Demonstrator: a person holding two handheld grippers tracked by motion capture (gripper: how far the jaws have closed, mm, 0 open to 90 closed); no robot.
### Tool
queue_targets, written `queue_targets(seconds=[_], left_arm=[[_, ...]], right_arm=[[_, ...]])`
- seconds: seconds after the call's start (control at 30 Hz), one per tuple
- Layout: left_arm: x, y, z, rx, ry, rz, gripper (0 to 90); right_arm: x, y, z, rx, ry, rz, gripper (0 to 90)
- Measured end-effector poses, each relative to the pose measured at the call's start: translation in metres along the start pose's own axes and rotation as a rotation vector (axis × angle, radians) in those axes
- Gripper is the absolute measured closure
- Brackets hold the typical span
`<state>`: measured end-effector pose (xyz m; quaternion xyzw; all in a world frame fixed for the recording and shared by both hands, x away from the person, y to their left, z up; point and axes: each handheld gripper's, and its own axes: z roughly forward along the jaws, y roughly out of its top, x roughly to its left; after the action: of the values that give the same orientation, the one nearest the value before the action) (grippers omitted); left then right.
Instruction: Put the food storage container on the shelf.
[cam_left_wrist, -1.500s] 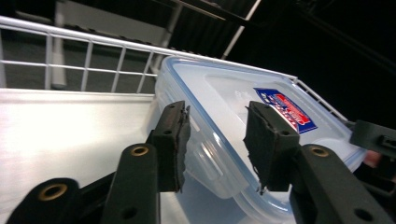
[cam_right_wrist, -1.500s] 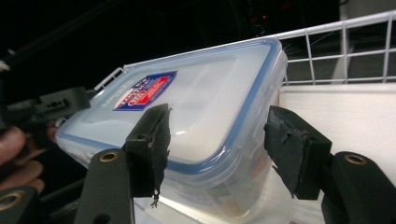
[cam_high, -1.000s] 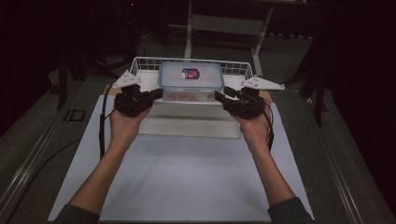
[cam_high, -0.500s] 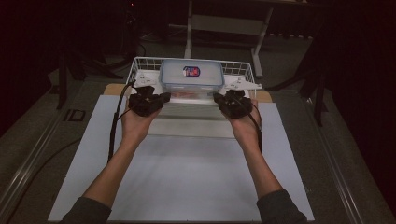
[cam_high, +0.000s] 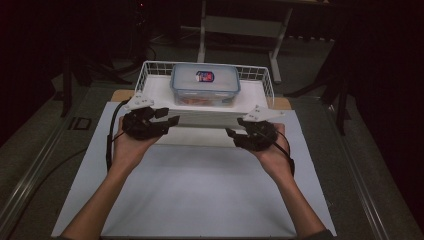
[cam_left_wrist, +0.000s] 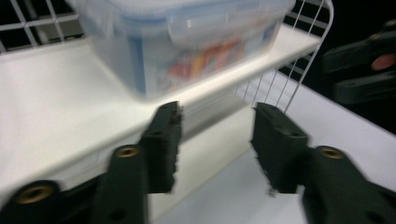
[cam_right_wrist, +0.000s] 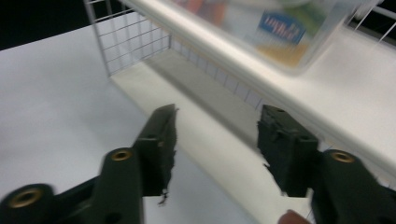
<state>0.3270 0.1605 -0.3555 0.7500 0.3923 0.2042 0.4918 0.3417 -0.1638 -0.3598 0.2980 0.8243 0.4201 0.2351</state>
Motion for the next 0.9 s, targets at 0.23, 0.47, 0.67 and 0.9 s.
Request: queue_targets(seconds=[0.23, 0.47, 0.67, 0.9], left_arm=[[-0.004, -0.029, -0.026, 0.017, 0.024, 0.017, 33.3], [-0.006, -0.063, -0.05, 0.038, 0.048, 0.036, 27.5], [-0.007, -0.103, -0.068, 0.062, 0.078, 0.026, 26.0], [-0.002, -0.152, -0.075, 0.068, 0.102, -0.03, 26.2]], right_arm=[[0.011, -0.036, -0.028, 0.0, 0.018, -0.002, 30.0], [0.017, -0.072, -0.052, 0.003, 0.039, 0.043, 19.0], [0.02, -0.105, -0.065, 0.014, 0.031, 0.103, 14.2], [0.027, -0.15, -0.067, 0.028, 0.028, 0.159, 15.5]])
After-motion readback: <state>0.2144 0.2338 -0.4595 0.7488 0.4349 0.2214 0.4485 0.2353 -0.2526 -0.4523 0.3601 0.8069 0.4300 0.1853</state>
